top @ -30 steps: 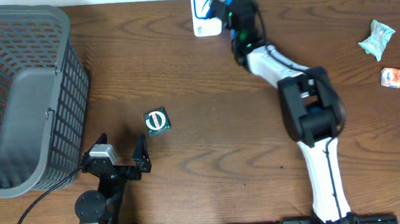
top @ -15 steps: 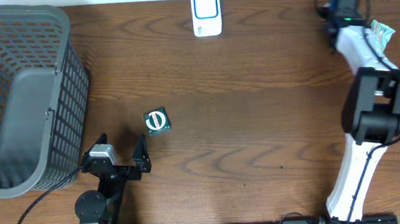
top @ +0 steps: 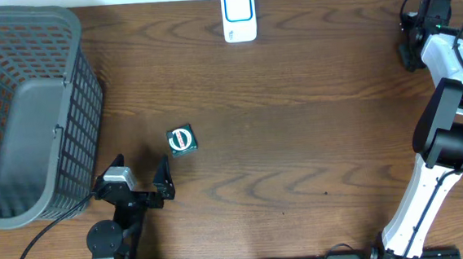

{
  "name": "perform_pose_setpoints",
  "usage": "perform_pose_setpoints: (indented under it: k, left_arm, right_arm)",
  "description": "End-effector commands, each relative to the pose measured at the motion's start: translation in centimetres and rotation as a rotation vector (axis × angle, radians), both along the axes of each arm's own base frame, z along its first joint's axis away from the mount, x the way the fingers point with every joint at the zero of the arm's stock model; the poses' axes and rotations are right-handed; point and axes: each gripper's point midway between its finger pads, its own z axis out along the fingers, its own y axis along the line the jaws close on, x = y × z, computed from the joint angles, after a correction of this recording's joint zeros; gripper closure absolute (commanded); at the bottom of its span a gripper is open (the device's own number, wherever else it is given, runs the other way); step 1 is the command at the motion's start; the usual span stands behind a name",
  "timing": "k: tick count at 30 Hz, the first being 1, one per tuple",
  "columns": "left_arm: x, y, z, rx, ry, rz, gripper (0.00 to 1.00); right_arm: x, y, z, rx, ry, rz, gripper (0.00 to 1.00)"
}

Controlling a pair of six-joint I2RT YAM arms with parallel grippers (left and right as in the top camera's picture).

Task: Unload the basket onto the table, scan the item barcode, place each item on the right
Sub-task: 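Move the Listerine bottle to the right back corner and release it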

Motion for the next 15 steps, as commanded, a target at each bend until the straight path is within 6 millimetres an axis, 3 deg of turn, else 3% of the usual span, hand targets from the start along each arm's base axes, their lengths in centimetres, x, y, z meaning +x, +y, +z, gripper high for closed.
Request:
perform_pose_setpoints:
  k: [1, 2, 5, 8, 9, 11, 13, 15]
  left_arm:
    - [-0.1, -0.1, -1.5, 0.009, 0.04, -0.009, 0.02]
    - [-0.1, -0.1, -1.5, 0.009, 0.04, -0.009, 0.02]
    - [-0.1, -0.1, -1.5, 0.009, 0.04, -0.009, 0.02]
    - [-0.1, -0.1, -1.5, 0.009, 0.04, -0.009, 0.02]
    - [-0.1, -0.1, -1.5, 0.009, 0.04, -0.009, 0.02]
    - [-0.1, -0.1, -1.5, 0.009, 0.04, -0.009, 0.02]
    - [-0.1, -0.1, -1.5, 0.009, 0.04, -0.009, 0.02]
    - [-0.1, -0.1, -1.5, 0.009, 0.04, -0.009, 0.02]
  right_arm:
    - [-0.3, -0.3, 1.4, -0.004, -0.03, -0.066, 0.09]
    - [-0.5, -0.4, 1.9, -0.022, -0.03, -0.081, 0.01]
    - [-0.4, -0.3, 4.1, -0.048, -0.081, -0.124, 0.01]
    - [0.2, 1.5, 7.4, -0.012, -0.184, -0.171, 0.01]
    - [0.5, 3.0, 8.5, 0.039, -0.222, -0.174, 0.01]
    - [1.2, 7.4, 9.9, 0.203, -0.281, -0.142, 0.01]
    - [1.9, 13.1, 11.1, 0.432, -0.318, -0.09, 0.01]
    - [1.9, 21.8, 12.8, 0.755, -0.299, 0.038, 0.01]
